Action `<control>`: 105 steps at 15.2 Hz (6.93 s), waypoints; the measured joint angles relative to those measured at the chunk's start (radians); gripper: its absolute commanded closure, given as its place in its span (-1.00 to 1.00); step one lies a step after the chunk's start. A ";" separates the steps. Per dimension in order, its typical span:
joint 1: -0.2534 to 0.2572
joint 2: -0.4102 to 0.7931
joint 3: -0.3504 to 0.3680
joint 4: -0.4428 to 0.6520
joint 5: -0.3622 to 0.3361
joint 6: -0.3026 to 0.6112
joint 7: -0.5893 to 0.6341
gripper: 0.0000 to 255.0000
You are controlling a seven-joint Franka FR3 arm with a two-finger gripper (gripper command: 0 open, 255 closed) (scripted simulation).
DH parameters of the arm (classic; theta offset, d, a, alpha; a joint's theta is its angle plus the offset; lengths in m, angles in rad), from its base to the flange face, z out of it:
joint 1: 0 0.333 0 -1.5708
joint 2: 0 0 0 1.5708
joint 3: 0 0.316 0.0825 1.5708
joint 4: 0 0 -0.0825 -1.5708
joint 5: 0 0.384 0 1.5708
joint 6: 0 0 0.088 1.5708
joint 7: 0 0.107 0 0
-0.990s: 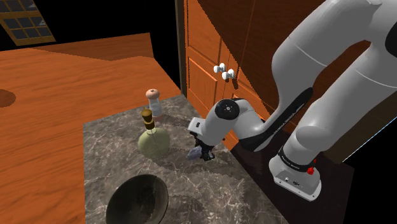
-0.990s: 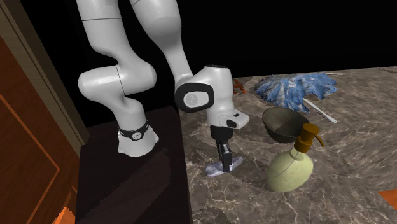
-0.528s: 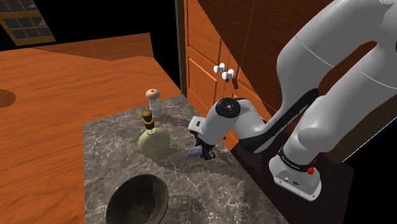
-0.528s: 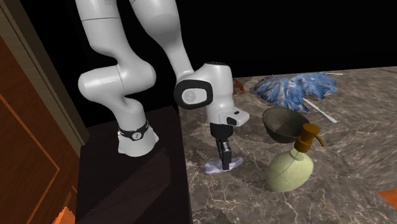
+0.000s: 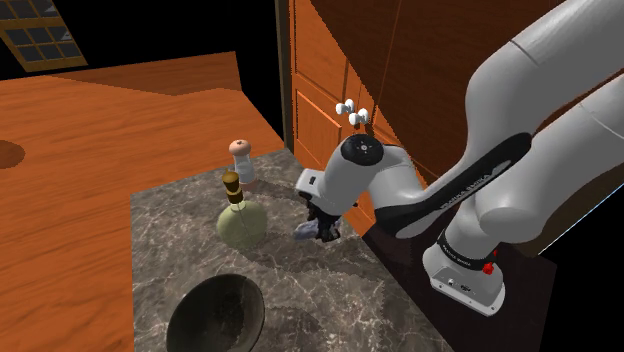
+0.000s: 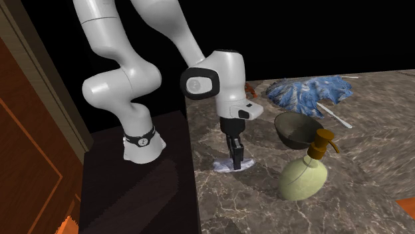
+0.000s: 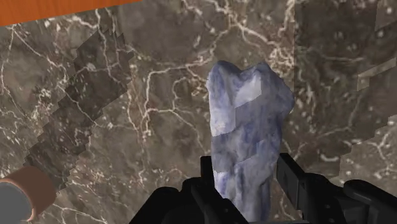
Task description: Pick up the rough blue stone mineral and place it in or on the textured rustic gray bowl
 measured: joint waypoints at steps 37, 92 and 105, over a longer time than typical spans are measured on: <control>0.257 0.462 -0.272 0.414 0.193 -0.350 -0.978 -1.00; 0.334 0.408 -0.179 0.857 0.230 -0.842 -0.829 1.00; 0.488 0.781 -0.137 1.323 0.120 -0.949 -0.621 1.00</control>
